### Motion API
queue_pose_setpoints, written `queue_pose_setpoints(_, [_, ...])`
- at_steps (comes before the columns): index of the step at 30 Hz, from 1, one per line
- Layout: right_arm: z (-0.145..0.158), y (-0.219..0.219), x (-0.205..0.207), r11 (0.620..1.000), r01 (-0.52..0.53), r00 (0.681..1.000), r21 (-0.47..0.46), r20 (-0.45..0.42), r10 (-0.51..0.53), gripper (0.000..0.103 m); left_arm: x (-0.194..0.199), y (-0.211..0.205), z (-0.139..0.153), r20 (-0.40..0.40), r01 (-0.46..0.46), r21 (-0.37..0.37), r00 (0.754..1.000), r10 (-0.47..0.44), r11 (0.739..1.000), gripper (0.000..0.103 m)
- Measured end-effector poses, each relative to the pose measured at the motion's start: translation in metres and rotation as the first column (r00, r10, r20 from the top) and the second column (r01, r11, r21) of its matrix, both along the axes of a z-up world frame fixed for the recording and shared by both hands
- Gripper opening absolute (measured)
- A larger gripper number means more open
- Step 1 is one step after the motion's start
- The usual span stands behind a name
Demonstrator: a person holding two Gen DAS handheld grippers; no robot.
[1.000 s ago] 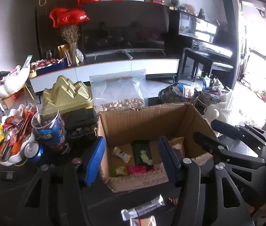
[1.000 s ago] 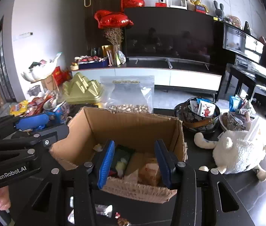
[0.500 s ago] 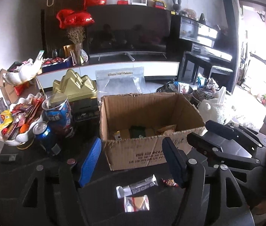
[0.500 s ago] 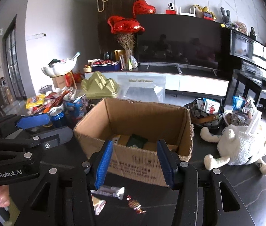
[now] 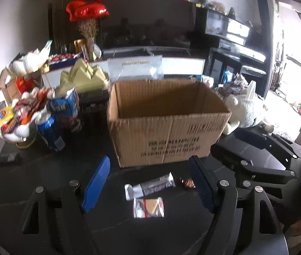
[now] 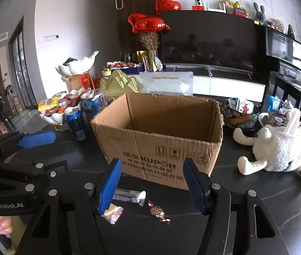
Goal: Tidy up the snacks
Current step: 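Move both open grippers back toward the cheese cake packet and red chocolate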
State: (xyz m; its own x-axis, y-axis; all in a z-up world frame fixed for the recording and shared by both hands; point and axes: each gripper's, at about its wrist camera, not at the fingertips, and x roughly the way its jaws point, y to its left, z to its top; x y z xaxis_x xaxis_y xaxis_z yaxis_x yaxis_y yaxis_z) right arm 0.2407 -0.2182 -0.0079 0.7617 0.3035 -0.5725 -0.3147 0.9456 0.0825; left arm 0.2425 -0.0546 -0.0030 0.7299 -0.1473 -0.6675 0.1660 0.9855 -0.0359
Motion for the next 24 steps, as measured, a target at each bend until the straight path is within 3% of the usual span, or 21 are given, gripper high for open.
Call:
queue_pose_setpoints(11, [-0.047,0.007,0.003,0.999,-0.043,0.995,-0.005,-0.094,0.042,0.061,0.000,0.008,-0.057,-0.139,-0.028,-0.020,0.990,0.025,0.999,0.076])
queue_pose_setpoints(24, [-0.097,0.014,0.015,0.994,-0.103,0.968,-0.022,-0.232,0.096,0.061,0.005,0.009,-0.103,-0.233,-0.032,-0.029,0.972,0.025,0.999,0.076])
